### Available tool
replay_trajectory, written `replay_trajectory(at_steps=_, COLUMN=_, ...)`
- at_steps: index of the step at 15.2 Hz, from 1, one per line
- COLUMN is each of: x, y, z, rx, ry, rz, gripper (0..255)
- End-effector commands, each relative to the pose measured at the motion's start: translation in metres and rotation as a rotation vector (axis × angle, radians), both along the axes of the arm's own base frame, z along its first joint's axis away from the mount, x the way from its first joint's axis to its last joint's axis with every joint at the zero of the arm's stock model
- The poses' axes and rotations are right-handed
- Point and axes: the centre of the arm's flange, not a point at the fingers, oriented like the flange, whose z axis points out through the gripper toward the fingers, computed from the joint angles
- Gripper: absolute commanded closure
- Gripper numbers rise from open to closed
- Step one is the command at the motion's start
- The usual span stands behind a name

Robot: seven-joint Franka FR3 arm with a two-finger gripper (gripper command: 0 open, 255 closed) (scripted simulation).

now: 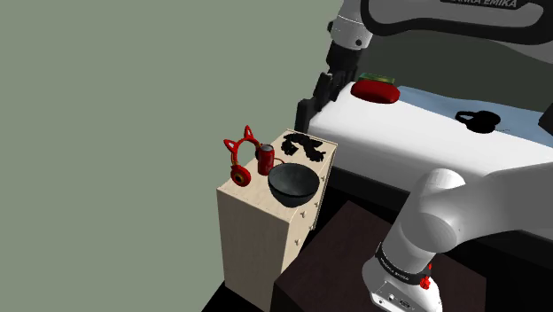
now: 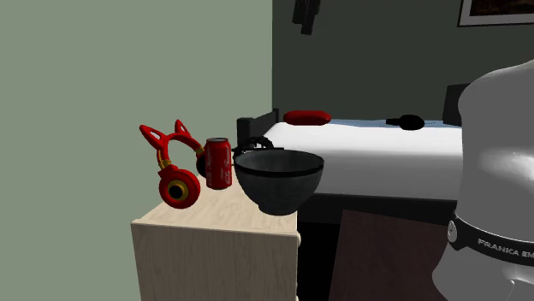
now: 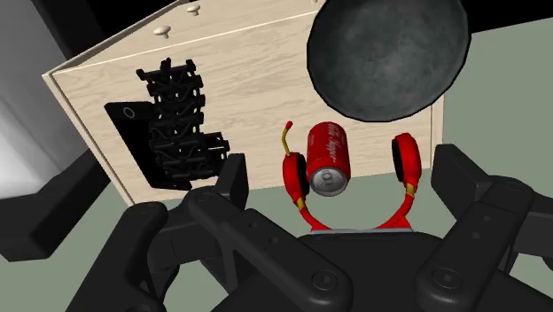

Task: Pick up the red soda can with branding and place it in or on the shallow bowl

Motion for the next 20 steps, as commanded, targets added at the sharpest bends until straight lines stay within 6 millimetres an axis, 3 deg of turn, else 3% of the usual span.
replay_trajectory(at_steps=1, x=0.0, y=0.0, z=0.0, rx=0.0, ry=0.0, rz=0.0, gripper=0)
replay_trajectory(at_steps=20, x=0.185, y=0.006, z=-0.185, rx=0.06, ry=0.127, rz=-0.032, gripper=0)
